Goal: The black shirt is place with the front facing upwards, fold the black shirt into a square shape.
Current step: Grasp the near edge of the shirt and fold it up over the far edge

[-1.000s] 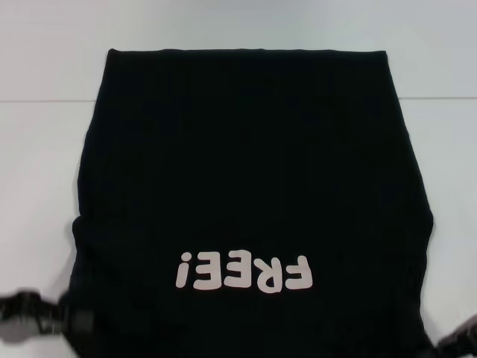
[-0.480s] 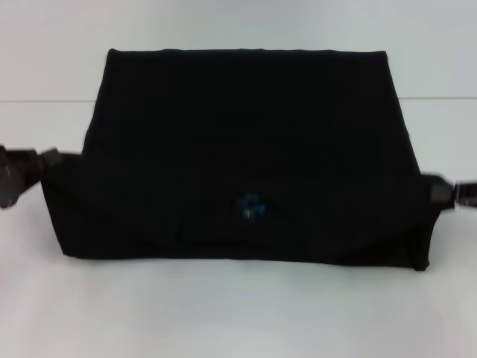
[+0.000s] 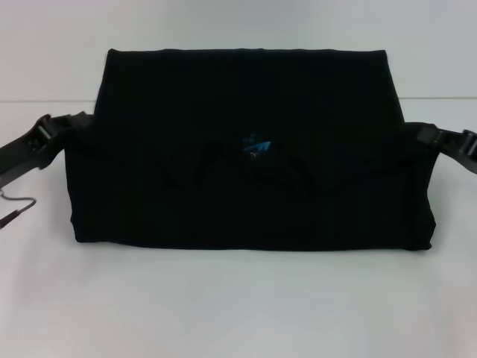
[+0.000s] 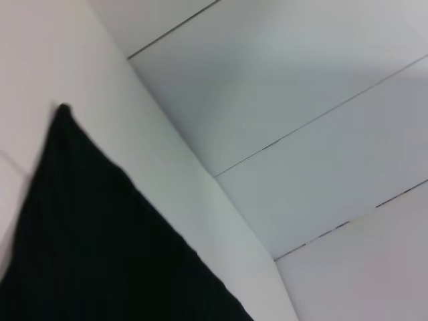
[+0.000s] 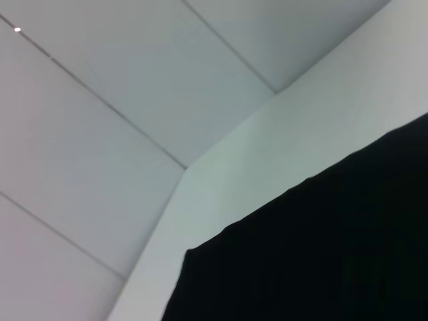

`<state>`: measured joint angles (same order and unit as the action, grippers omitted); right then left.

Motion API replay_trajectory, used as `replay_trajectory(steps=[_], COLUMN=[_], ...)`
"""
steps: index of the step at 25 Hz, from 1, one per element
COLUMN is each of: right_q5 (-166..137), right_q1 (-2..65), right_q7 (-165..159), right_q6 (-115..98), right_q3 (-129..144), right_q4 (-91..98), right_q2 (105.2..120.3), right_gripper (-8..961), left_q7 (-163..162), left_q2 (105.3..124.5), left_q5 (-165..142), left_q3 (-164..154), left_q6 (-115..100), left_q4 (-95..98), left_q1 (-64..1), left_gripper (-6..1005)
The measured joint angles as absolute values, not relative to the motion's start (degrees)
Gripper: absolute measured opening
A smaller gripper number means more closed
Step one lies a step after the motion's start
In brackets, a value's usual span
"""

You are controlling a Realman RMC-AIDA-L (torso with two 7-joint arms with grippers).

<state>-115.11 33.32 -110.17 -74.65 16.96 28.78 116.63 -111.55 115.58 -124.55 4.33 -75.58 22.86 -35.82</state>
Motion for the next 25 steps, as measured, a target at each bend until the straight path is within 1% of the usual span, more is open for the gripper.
replay_trajectory(steps=[3, 6, 11, 16, 17, 18, 25], right_q5=[-114.48, -113.57, -113.33, -113.26, -113.25, -113.23, -113.2], right_q1=[34.35, 35.64, 37.75, 39.51, 39.78, 40.1, 41.63], right_q7=[-107.66, -104.89, -101.83, -99.1, -98.65, -98.04, -95.3], right_q6=[-70.51, -66.17, -60.29, -54.8, -53.85, -52.7, -46.39], right_q3=[16.98, 16.96, 17.0, 16.99, 16.99, 16.98, 16.96], right_q4=[28.68, 27.82, 26.27, 24.29, 23.84, 23.27, 20.85], right_q2=[117.77, 118.42, 118.92, 119.5, 119.54, 119.58, 119.83], right_gripper=[50, 50, 50, 50, 50, 50, 51], left_q7=[-109.05, -107.41, -104.89, -103.54, -103.54, -103.02, -100.13], left_q2=[116.25, 116.42, 116.79, 118.12, 118.12, 118.6, 120.12], left_q5=[-123.71, -123.5, -123.46, -123.41, -123.41, -123.39, -123.04], left_q3=[4.29, 3.96, 2.68, 0.38, 0.38, -0.14, -0.42], left_q6=[-72.59, -69.61, -64.21, -57.27, -57.27, -54.72, -49.88], left_q4=[22.76, 22.63, 22.16, 22.14, 22.14, 22.13, 22.02], left_q1=[-37.5, -39.16, -41.81, -43.56, -43.56, -43.97, -44.87], left_gripper=[17, 16, 17, 17, 17, 17, 16])
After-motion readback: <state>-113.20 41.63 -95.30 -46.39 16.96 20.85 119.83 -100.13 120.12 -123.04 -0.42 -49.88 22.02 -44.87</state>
